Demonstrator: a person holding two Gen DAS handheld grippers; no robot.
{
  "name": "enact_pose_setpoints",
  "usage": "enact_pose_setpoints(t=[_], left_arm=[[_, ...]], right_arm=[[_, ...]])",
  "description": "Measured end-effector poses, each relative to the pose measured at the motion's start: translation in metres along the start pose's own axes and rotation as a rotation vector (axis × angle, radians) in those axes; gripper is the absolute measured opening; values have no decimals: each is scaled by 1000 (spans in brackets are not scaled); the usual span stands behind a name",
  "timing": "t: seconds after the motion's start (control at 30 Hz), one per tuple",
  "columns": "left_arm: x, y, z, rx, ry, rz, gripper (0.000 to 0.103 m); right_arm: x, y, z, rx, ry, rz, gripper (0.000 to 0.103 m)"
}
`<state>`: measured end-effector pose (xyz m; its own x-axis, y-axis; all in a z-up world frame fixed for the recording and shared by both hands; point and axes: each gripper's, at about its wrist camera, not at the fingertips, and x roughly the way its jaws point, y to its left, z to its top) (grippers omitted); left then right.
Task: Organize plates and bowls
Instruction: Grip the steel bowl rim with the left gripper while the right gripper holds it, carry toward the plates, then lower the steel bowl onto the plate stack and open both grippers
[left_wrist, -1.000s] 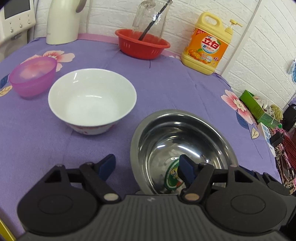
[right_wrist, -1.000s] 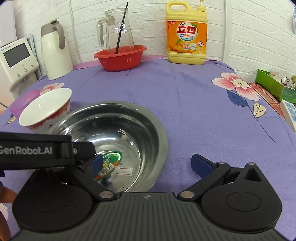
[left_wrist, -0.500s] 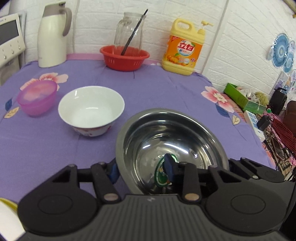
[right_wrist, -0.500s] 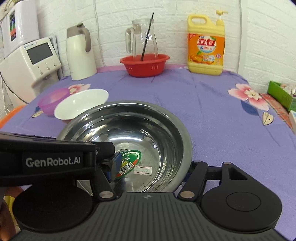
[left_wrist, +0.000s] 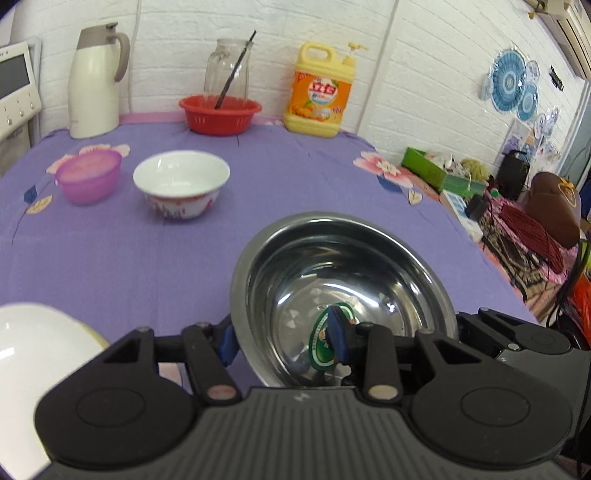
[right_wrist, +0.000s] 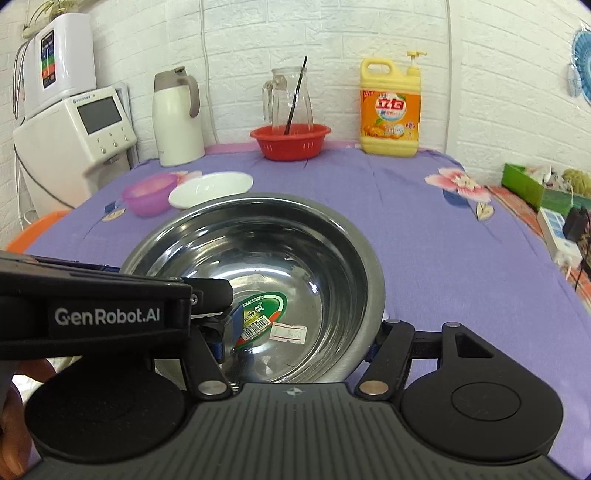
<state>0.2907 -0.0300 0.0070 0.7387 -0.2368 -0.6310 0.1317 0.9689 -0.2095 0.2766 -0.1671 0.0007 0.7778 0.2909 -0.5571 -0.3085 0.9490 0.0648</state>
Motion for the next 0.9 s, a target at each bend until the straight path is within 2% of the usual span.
enact_pose_setpoints(t=[0.13,0.27,0.57,0.63,0.67,0.7,0.73,0.9], left_arm=[[1,5,-15,-13,38,-9,34],[0,5,-22,-13,41,-9,34],[17,12,-26,-17,56,45,37],[19,12,-26,-9,48,56,46],[18,13,-24,-10,47,55,70],[18,13,-22,-21,45,51,88],[15,14,-20,-36,35,50,91],[-3,15,-1,-23,-47,79,96]], right_arm=[[0,4,-17,10,45,4,103],[-3,6,-25,17,62,11,103],[5,8,-31,5,77,19,103],[6,8,-31,-5,79,9,103],[7,8,-32,-7,84,-3,103],[8,7,-32,0,89,-4,103],[8,4,-32,10,92,6,103],[-1,-4,-28,49,72,12,103]])
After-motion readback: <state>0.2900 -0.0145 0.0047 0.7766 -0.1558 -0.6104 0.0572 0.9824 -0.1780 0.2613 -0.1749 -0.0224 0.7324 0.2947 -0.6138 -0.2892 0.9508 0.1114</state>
